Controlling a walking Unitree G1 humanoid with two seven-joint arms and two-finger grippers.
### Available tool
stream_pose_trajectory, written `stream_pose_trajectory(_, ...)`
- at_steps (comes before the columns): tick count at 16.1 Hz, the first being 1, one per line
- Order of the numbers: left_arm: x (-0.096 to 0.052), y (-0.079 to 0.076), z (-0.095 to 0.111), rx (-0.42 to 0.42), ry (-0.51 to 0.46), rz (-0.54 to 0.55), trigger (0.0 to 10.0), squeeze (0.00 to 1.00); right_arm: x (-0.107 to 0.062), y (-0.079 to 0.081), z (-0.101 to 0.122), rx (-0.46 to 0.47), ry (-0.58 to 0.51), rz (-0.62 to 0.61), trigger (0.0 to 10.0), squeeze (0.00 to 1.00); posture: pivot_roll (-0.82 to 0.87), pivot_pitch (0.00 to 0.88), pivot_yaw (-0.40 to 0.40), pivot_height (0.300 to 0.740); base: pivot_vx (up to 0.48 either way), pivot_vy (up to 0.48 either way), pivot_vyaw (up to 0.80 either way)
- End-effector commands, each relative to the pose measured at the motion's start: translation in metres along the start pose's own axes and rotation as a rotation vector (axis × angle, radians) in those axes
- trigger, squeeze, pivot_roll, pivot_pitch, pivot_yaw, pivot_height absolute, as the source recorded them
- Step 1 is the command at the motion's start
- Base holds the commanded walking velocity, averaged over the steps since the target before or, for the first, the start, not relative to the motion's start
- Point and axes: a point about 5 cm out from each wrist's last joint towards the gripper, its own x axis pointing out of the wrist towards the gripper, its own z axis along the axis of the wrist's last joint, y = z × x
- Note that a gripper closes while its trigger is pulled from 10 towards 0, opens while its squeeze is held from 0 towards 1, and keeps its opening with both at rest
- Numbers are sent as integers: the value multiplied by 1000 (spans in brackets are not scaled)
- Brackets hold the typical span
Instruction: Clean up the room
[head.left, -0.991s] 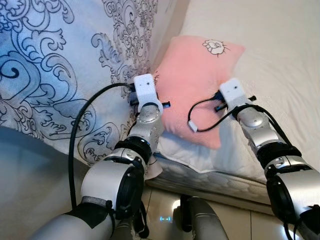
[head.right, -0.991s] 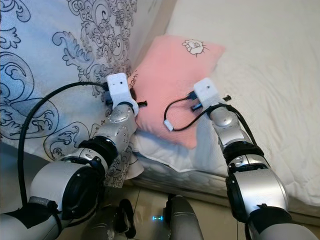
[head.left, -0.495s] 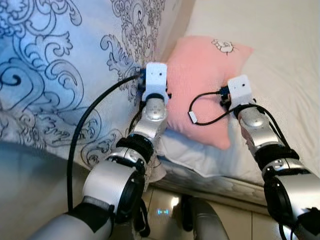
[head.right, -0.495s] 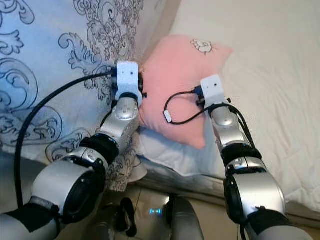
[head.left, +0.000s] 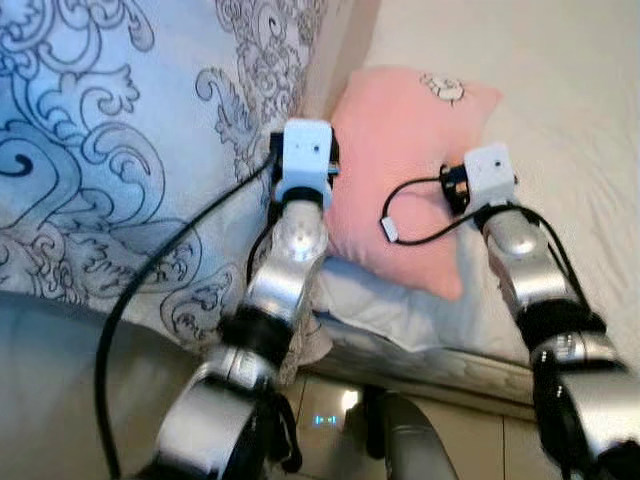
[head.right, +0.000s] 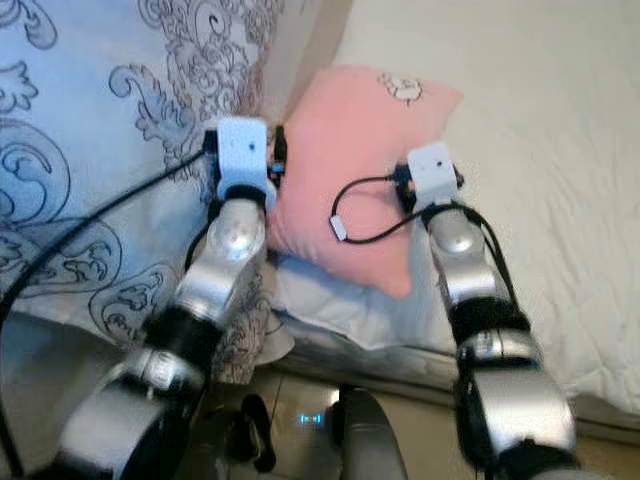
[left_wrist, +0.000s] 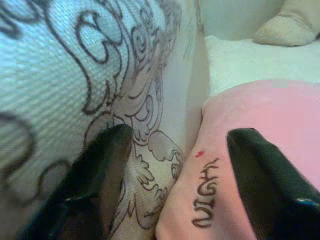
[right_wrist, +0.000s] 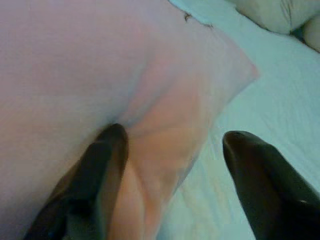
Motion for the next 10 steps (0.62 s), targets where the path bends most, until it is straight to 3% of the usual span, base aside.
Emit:
stream_pose_trajectory(1,-10,-8,1,-11,-3,-30,10000,1000,-6,4,2,50,-12,-45,10000,1000,-206,247,39,731,0,0,0)
stream_pose_trajectory(3,-19,3,4,17,-38,-58,10000,1000,-26,9,6,132,-69,-162,10000,1000,-194,212,48,731,0,0,0)
stream_pose_trajectory(6,-28,19,10,32,-78,-81,10000,1000,-56,11,11,180,-152,-253,10000,1000,-177,158,68,731,0,0,0)
stream_pose_trajectory(8,-36,35,-3,29,-36,-87,10000,1000,-82,21,18,171,-216,-255,10000,1000,-174,104,91,731,0,0,0)
stream_pose_trajectory(10,-49,53,-16,8,8,-91,10000,1000,-100,19,9,198,-182,-295,10000,1000,-171,51,111,731,0,0,0)
